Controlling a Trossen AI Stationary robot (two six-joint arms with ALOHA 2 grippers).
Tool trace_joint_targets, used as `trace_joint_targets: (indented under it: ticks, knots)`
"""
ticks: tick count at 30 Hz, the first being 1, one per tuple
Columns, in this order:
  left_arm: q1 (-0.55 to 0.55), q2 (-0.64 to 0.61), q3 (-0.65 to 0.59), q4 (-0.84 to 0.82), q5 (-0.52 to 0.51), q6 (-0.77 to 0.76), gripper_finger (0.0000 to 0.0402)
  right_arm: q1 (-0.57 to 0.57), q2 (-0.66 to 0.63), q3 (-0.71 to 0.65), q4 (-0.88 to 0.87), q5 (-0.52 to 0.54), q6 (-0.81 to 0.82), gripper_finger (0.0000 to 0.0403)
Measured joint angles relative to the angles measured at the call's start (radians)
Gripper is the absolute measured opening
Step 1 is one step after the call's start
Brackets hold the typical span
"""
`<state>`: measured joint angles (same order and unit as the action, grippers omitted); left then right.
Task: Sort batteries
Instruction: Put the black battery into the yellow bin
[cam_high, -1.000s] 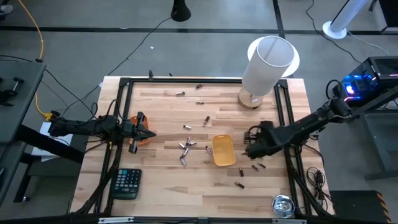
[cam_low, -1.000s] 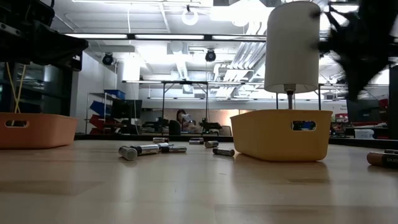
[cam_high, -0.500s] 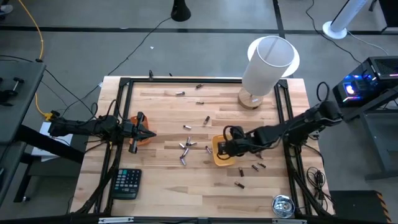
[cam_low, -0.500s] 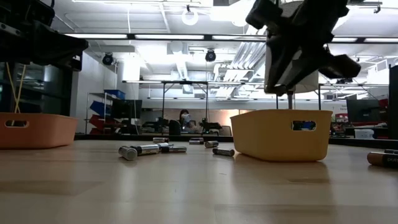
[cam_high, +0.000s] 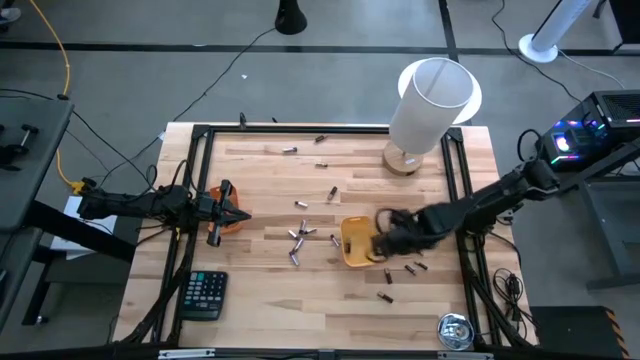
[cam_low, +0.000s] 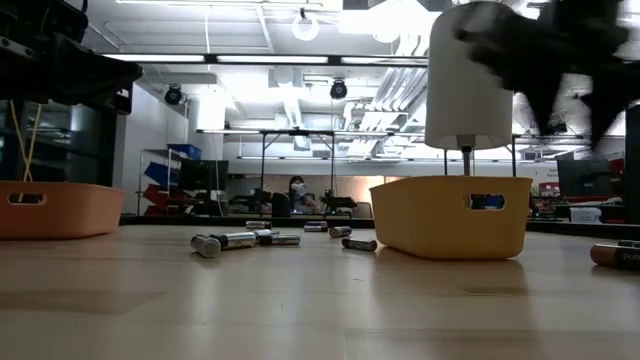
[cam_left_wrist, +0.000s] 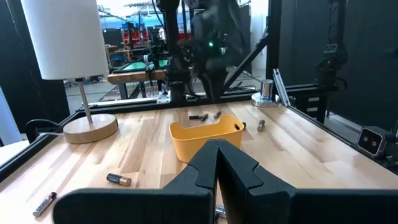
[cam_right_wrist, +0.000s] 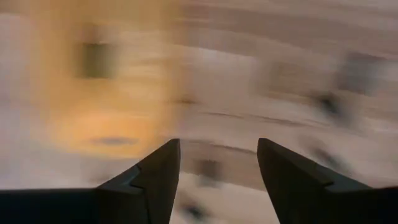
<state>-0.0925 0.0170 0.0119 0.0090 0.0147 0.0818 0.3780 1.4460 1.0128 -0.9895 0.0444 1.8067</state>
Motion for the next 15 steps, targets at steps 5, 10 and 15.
trace_joint_targets:
  ticks: [5,10,15]
  knots:
    - [0.0,0.0,0.0,0.0,0.0,0.0,0.0,0.025,0.0,-0.11,-0.103,-0.081,0.113,0.0196]
    - [0.0,0.0,0.0,0.0,0.0,0.0,0.0,-0.036,0.0,-0.255,0.0,-0.067,0.123,0.019]
    - [0.0,0.0,0.0,0.0,0.0,0.0,0.0,-0.103,-0.002,-0.364,0.137,-0.038,0.072,0.0189]
